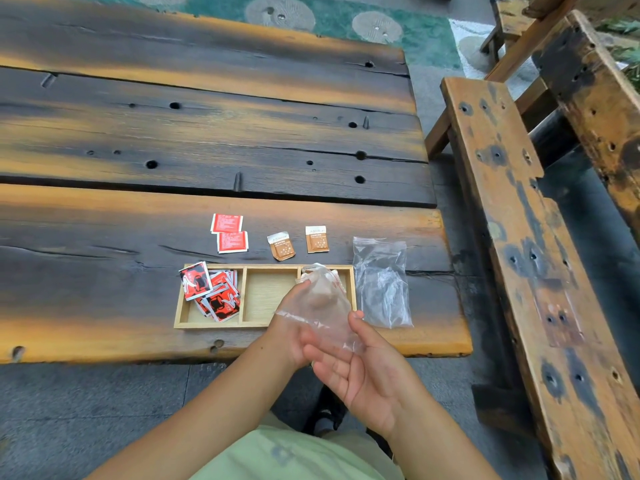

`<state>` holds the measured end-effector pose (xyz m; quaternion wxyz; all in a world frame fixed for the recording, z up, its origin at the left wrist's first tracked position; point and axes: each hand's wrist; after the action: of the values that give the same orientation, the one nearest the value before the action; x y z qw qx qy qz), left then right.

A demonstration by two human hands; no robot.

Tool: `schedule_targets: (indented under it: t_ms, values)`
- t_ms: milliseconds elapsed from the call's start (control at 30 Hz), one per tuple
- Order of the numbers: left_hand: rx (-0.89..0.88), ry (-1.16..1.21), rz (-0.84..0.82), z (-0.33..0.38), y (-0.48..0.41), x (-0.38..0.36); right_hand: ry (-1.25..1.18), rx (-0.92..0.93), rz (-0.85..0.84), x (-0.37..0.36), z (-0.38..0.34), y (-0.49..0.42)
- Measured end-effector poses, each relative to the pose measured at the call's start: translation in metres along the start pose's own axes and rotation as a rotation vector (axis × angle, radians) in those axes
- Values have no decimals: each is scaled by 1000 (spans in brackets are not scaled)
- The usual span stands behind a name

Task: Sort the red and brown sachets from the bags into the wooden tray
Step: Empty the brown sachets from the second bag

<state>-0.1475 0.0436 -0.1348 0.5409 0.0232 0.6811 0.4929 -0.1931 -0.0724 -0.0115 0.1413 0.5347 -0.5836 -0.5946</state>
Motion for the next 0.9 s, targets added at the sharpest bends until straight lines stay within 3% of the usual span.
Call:
schedule_targets:
  t_ms: [467, 667, 900]
  values:
    - [-5, -95, -52, 8, 32, -29, 67, 95, -63, 7, -3, 18]
    - [-16, -456, 27, 25, 31, -40, 385, 326, 68, 38, -15, 6]
    - [-293, -871, 284, 8, -2, -65, 533, 399, 162, 90, -43, -12]
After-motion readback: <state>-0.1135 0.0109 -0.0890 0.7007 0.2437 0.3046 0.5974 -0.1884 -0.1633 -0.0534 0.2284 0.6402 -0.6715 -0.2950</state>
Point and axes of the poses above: each hand's wrist, its own y-axis away from the middle knuckle, its own x-axis out of the back of the hand, z = x × y, and after that the axes turned 4 degrees about -y, right-handed
